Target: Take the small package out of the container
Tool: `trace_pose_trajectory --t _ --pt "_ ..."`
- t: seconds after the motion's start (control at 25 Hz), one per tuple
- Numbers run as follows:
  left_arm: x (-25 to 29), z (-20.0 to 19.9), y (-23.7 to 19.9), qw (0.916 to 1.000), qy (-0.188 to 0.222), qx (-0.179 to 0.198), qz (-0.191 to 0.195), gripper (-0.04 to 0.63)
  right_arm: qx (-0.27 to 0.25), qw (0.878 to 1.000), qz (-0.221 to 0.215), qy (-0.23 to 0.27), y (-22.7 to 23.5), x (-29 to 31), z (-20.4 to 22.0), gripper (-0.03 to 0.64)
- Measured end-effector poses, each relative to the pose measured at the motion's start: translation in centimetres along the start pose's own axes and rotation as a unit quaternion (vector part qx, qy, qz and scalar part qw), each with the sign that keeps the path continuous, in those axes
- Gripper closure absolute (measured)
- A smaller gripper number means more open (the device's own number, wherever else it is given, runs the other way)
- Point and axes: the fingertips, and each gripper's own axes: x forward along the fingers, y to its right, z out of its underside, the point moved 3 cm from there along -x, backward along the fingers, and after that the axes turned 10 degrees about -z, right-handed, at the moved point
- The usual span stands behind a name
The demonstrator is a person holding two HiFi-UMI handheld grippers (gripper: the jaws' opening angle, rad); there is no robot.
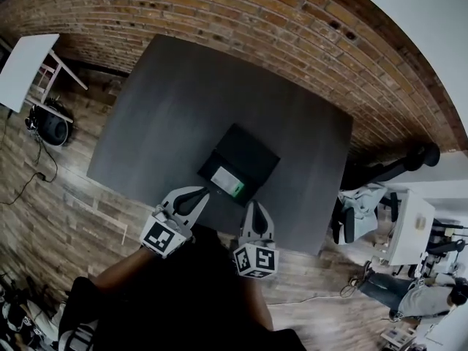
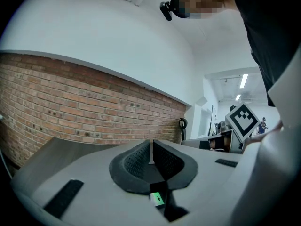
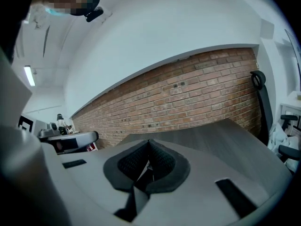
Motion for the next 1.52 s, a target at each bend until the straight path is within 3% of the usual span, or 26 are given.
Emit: trace_pose_trajectory --t 0.4,0.68,0.92,1.04,1.16,1.52 --pt "4.8 1.6 1.0 0.9994 -0.028 0.013 0.013 0.549 0.054 0.996 0.008 -0.075 5.0 2.8 4.5 0.592" --pt "7.4 2.5 -0.4 0.9958 -0.049 0.044 0.064 0.549 0.095 0.988 0.051 -0.113 6.3 4.8 7.9 0.592" --pt "9.9 3.2 -2.5 0.9902 -0.067 0.053 0.11 0.549 0.126 0.973 0.09 -0.169 7.0 7.1 12.8 0.589" --pt "10.9 3.6 -3.1 0.9871 -0.076 0.053 0.13 0.549 0.141 0.963 0.111 -0.199 7.7 7.8 15.2 0.502" --pt "11.7 4.5 -3.8 0.9834 -0.093 0.05 0.147 0.549 0.156 0.953 0.126 -0.226 8.2 8.5 17.2 0.488" --pt "14.2 6.4 -5.1 0.9782 -0.123 0.035 0.164 0.549 0.203 0.918 0.133 -0.312 9.4 10.3 22.0 0.356"
